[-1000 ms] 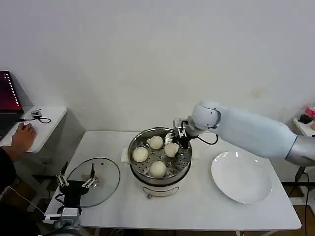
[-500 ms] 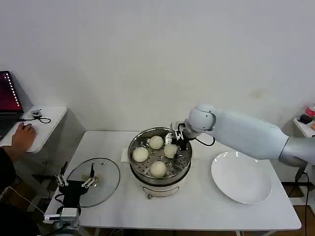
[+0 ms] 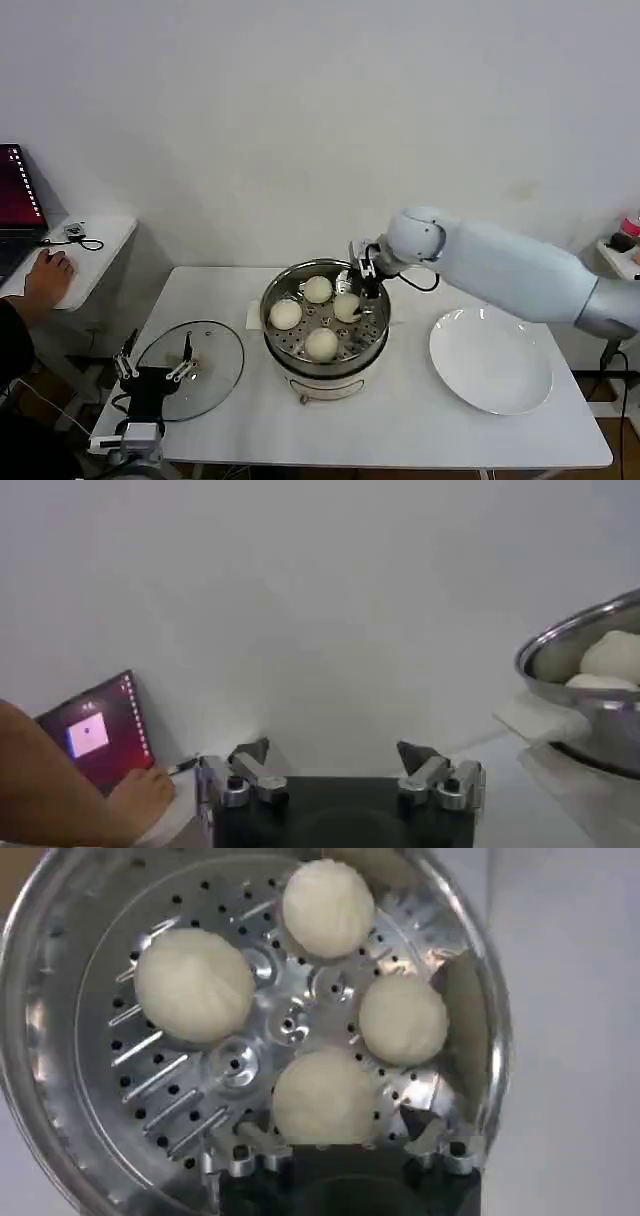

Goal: Take steamed baozi put them in steamer then cover it.

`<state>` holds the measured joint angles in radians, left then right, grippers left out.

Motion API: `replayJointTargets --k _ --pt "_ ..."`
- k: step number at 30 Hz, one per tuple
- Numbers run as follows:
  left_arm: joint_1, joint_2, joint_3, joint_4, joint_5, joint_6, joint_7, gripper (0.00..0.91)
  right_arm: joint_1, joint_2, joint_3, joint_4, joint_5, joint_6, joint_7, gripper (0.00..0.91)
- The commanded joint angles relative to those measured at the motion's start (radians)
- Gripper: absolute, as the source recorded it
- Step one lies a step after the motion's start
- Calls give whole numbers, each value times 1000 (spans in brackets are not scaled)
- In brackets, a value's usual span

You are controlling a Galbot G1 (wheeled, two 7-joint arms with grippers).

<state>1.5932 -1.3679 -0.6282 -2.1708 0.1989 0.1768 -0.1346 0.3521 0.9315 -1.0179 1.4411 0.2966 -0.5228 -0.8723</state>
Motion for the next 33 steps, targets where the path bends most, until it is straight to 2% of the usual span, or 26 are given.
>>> replayJointTargets --k 1,2,3,4,5,6,7,8,9,10,11,12,13,14,15,16,17,18,19,21,23,24,26,30,33 --pt "-4 1 4 -3 -39 3 4 907 -6 -164 99 184 111 -20 223 907" --pt "-6 1 8 -3 -56 6 4 907 -28 -196 112 210 128 -12 316 907" --pt "-9 1 11 -2 -70 9 6 907 -48 -213 121 228 146 -8 386 907" --pt "-13 1 15 -1 -95 14 6 907 -97 -258 154 259 194 -2 507 907" --pt "-16 1 17 -1 -107 18 5 907 -134 -280 173 271 201 5 577 907" --pt "-20 0 22 0 -124 26 3 907 -210 -311 238 300 212 46 676 907" --pt "-23 0 26 2 -129 28 3 907 -283 -332 281 316 230 74 751 907" --pt "-26 0 28 4 -129 29 4 907 -366 -350 382 340 243 95 828 907" --pt "-27 0 31 5 -129 30 5 907 -434 -361 442 353 239 113 876 907" --pt "-25 1 33 8 -130 32 9 907 -593 -369 608 378 210 166 941 907" --pt "-25 3 34 10 -130 32 10 907 -631 -369 643 383 207 190 959 907" --pt "-25 5 35 15 -128 34 10 907 -761 -367 780 401 204 241 1000 907" --pt "-25 6 35 20 -128 35 9 907 -886 -355 924 409 168 263 1010 907" --pt "-24 8 35 21 -127 36 10 907 -937 -337 1010 424 152 284 1013 907" --pt "-23 10 34 25 -117 33 11 907 -1052 -302 1142 440 121 315 1010 907" --pt "-22 11 34 30 -111 34 12 907 -1120 -286 1208 448 98 334 999 907" --pt "-21 12 33 35 -102 34 12 907 -1202 -251 1323 467 74 351 981 907" --pt "-19 15 32 41 -89 34 13 907 -1289 -206 1391 480 49 373 966 907" --pt "-16 17 32 45 -67 33 16 907 -1361 -159 1525 508 40 385 925 907" --pt "-13 22 32 61 8 22 31 907 -1488 -72 1656 531 30 419 899 907" --pt "-9 22 33 80 130 3 47 907 -1578 15 1757 517 -37 484 850 907" --pt "-7 21 33 87 233 -19 43 907 -1619 47 1793 503 -63 533 841 907" --pt "6 17 24 119 375 -54 40 907 -1680 129 1869 494 -84 578 820 907" --pt "69 24 2 120 598 -76 33 907 -1820 185 1980 532 6 619 776 907" --pt "109 18 -12 121 767 -90 17 907 -1882 191 2067 559 74 608 767 907"
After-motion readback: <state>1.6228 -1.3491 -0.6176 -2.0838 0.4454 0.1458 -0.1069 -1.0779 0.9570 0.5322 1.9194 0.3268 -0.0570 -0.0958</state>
